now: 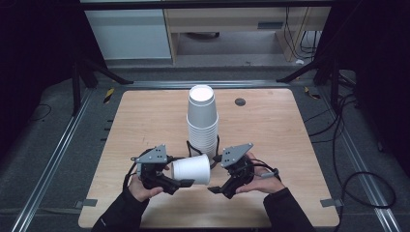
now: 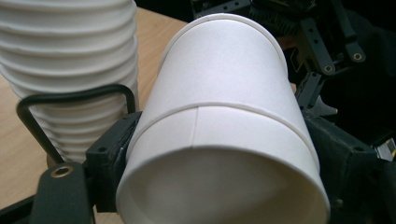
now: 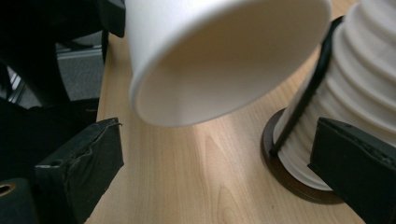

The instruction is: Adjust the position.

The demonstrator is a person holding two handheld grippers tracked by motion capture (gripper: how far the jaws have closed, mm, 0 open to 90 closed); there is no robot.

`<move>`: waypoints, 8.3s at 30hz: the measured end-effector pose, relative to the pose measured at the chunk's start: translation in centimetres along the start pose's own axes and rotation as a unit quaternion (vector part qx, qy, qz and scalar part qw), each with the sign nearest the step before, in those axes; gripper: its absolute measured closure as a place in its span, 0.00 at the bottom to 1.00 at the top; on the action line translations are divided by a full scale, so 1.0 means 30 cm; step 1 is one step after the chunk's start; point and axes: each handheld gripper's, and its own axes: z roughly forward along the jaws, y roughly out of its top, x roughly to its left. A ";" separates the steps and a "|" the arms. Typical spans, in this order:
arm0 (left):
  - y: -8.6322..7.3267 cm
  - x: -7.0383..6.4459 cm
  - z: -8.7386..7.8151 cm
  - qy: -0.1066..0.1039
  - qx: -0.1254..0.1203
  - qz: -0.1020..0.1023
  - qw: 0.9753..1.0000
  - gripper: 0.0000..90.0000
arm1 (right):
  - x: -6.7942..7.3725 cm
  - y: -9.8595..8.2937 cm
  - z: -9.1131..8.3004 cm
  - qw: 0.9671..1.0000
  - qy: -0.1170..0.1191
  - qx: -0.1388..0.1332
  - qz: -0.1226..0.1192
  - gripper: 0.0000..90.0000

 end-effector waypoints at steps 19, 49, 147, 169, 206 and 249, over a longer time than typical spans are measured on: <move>-0.030 -0.005 0.042 -0.056 -0.060 0.002 0.997 0.22 | 0.009 -0.038 0.021 0.997 0.044 -0.045 0.037 0.04; -0.033 -0.023 0.084 -0.079 -0.028 0.009 0.996 0.22 | 0.019 -0.044 0.051 0.995 0.069 -0.060 0.037 0.08; -0.047 0.018 0.072 -0.033 0.115 0.026 0.992 0.25 | -0.016 0.070 0.090 0.994 0.054 0.084 -0.038 0.04; -0.060 0.004 0.080 -0.012 0.017 0.040 0.999 0.25 | -0.001 -0.029 -0.056 0.994 0.006 -0.092 0.062 0.05; -0.055 -0.025 0.138 -0.037 0.048 0.046 0.997 0.24 | -0.013 -0.038 0.031 0.989 0.069 -0.095 0.090 0.09; -0.040 -0.021 0.114 -0.002 0.119 0.059 0.991 0.23 | -0.015 0.092 0.099 0.998 0.063 0.018 -0.005 0.10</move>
